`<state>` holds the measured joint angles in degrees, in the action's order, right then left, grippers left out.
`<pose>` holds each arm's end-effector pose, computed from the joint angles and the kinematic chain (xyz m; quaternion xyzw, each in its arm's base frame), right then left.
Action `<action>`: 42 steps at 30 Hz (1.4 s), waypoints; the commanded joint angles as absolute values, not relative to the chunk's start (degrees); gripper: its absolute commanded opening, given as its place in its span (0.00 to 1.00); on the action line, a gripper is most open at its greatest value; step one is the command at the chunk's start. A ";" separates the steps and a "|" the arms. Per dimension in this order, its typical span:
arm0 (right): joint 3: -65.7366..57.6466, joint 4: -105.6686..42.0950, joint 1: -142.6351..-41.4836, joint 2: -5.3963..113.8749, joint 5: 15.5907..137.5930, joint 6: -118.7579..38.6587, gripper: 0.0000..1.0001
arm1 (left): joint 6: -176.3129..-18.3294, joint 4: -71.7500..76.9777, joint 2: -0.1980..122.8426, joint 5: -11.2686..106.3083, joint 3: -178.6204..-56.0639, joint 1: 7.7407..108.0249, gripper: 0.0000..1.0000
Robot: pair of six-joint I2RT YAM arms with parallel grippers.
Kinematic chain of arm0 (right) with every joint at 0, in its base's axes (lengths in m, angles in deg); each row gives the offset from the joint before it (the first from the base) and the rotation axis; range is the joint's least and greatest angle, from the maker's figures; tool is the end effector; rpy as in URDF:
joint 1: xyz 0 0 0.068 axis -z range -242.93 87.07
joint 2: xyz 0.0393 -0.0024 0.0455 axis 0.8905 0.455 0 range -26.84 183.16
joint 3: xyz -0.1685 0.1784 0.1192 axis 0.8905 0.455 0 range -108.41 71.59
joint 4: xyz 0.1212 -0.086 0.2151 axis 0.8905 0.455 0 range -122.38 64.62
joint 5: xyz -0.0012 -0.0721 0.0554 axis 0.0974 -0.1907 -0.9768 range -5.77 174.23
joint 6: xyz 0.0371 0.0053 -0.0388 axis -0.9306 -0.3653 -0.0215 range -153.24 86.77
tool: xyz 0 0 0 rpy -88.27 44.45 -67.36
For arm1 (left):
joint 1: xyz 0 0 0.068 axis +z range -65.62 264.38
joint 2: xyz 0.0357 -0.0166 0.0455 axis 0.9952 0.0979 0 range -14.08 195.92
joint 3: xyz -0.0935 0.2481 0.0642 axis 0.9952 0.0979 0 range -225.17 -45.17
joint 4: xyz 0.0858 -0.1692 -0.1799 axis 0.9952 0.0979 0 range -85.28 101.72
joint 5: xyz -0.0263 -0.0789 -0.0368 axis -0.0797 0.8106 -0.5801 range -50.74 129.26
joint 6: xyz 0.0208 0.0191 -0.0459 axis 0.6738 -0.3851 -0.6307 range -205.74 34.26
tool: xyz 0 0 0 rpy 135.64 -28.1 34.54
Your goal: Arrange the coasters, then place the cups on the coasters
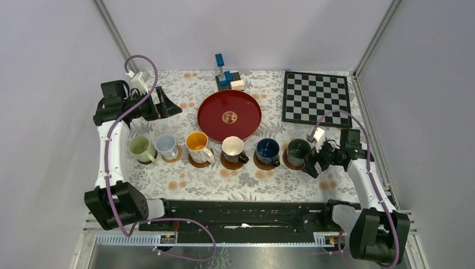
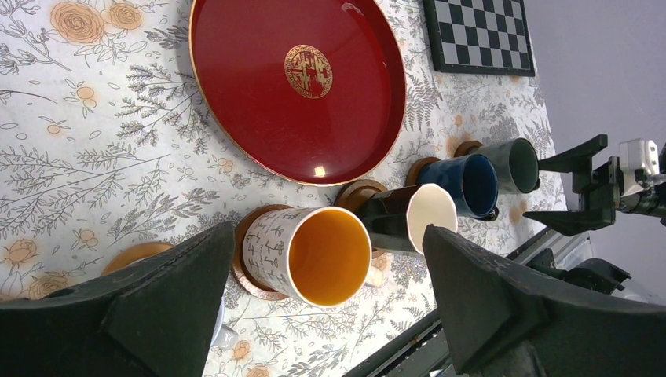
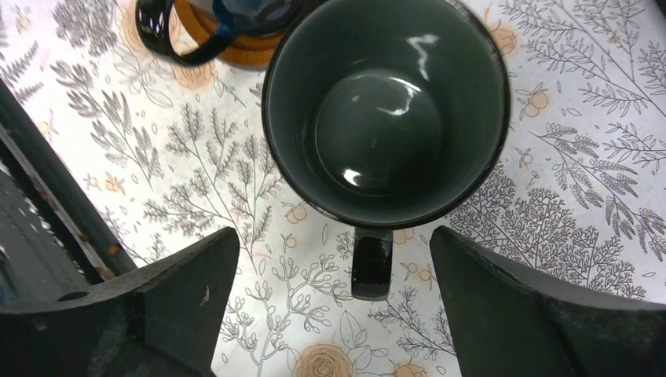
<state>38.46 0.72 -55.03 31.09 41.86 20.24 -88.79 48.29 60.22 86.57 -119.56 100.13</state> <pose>0.1823 -0.0011 0.2039 -0.4391 0.7875 0.1671 0.3989 0.2619 0.0468 0.3604 0.0189 0.8561 -0.3264 0.4001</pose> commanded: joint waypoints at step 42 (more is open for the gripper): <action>-3.58 -1.89 -54.81 61.49 51.56 -18.73 1.00 | -73.37 57.14 77.78 66.12 -143.40 93.14 0.99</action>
<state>0.35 -0.61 -55.03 59.26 48.05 -16.68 -75.46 57.82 75.21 71.33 -138.45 92.33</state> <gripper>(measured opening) 0.993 0.989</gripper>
